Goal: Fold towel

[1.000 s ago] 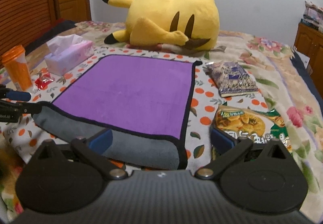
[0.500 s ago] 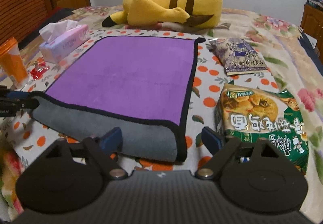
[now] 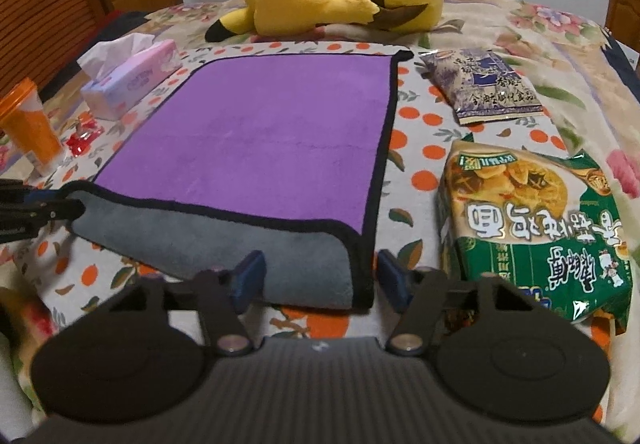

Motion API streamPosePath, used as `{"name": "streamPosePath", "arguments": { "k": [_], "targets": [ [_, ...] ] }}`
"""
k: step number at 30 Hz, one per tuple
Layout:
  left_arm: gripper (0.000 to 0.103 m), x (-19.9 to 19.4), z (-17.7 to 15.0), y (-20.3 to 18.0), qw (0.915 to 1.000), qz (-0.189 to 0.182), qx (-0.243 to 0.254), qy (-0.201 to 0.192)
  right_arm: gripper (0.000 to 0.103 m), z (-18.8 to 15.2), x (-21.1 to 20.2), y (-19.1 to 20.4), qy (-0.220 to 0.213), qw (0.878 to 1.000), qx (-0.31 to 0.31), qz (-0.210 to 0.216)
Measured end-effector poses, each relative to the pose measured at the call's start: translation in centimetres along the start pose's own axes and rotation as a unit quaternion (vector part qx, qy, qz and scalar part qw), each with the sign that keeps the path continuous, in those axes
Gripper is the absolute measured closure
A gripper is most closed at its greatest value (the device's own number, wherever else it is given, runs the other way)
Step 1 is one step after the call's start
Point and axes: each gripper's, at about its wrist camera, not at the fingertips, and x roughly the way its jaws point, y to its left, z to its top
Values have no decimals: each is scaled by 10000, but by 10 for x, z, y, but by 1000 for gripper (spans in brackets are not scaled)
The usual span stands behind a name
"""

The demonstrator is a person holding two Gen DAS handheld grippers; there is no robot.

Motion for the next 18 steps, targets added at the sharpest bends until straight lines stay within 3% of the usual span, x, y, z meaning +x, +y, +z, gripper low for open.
{"name": "streamPosePath", "arguments": {
  "k": [6, 13, 15, 18],
  "targets": [
    [86, -1, 0, -2, 10000, -5, 14, -34, 73, -1, 0, -3, 11, 10000, 34, -63],
    [93, -5, 1, -3, 9999, -43, 29, -127, 83, -1, 0, -4, -28, 10000, -8, -53],
    [94, -8, 2, -4, 9998, -56, 46, -193, 93, -1, 1, -4, -40, 10000, -39, -58],
    [95, -11, 3, -5, 9996, -92, 49, -277, 95, 0, 0, -4, -80, 9999, -56, -59]
  ]
}}
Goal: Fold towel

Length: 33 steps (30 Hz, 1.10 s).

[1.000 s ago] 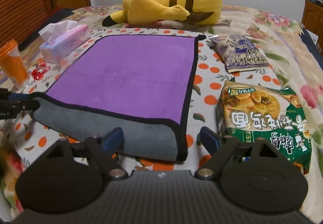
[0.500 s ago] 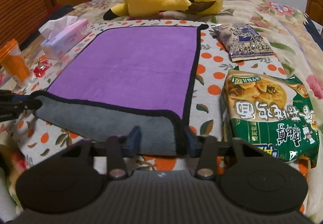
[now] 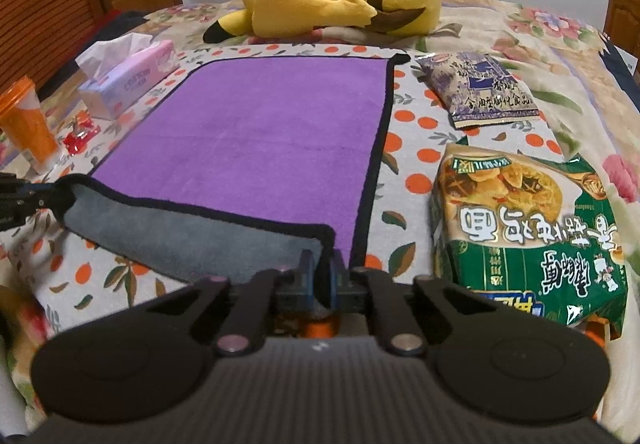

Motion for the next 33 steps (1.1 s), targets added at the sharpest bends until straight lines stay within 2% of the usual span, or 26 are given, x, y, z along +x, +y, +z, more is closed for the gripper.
{"name": "streamPosePath", "arguments": {
  "k": [16, 33],
  "targets": [
    [96, -24, 10, -3, 9983, -63, -17, -586, 96, 9, -17, -2, -562, 9984, 27, 21],
    [96, -40, 17, -4, 9952, -82, -61, -972, 97, 18, -31, -2, -1041, 9945, -37, 88]
  ]
}}
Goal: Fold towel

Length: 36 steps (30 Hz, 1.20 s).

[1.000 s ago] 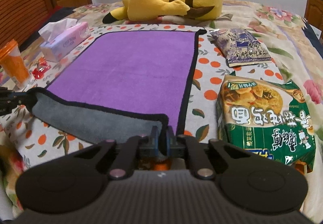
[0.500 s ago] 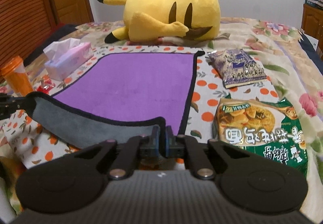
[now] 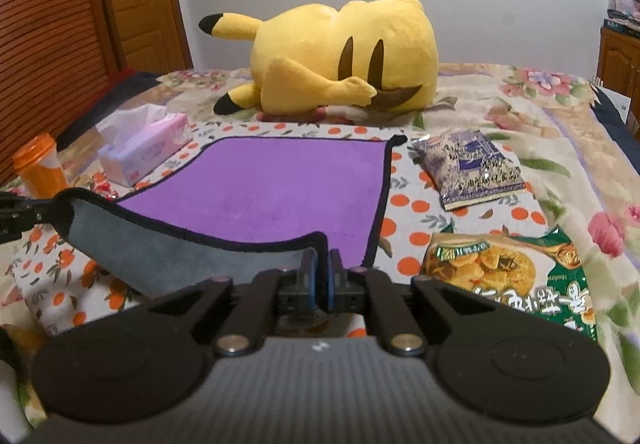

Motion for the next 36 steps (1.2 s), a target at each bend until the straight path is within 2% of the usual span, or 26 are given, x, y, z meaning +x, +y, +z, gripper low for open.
{"name": "streamPosePath", "arguments": {
  "k": [16, 36],
  "targets": [
    [96, 10, 1, 4, 10000, 15, -32, 59, 97, -3, 14, -3, 14, 9999, -140, -17],
    [97, 34, 16, 8, 10000, -38, -29, -62, 97, 8, 30, -6, -196, 9988, -450, -68]
  ]
}}
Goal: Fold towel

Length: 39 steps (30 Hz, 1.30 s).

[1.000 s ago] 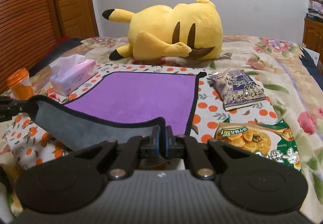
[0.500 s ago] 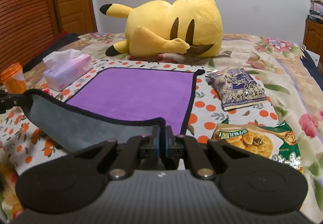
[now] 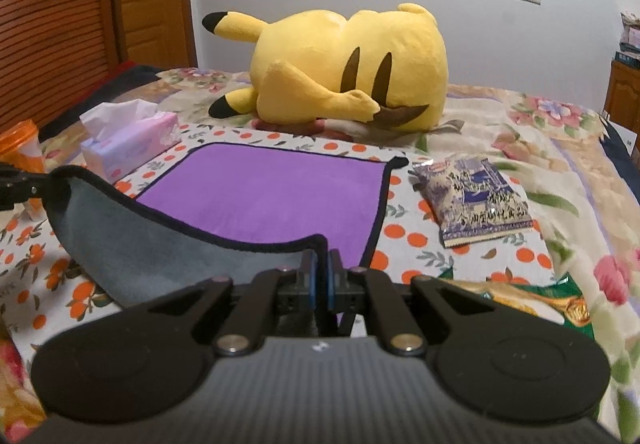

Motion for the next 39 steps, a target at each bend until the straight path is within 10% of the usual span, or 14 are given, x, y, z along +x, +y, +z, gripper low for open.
{"name": "streamPosePath", "arguments": {
  "k": [39],
  "targets": [
    [97, 42, 53, 10, 9991, 130, 157, -377, 98, 54, 27, -6, -630, 9965, -531, -166]
  ]
}}
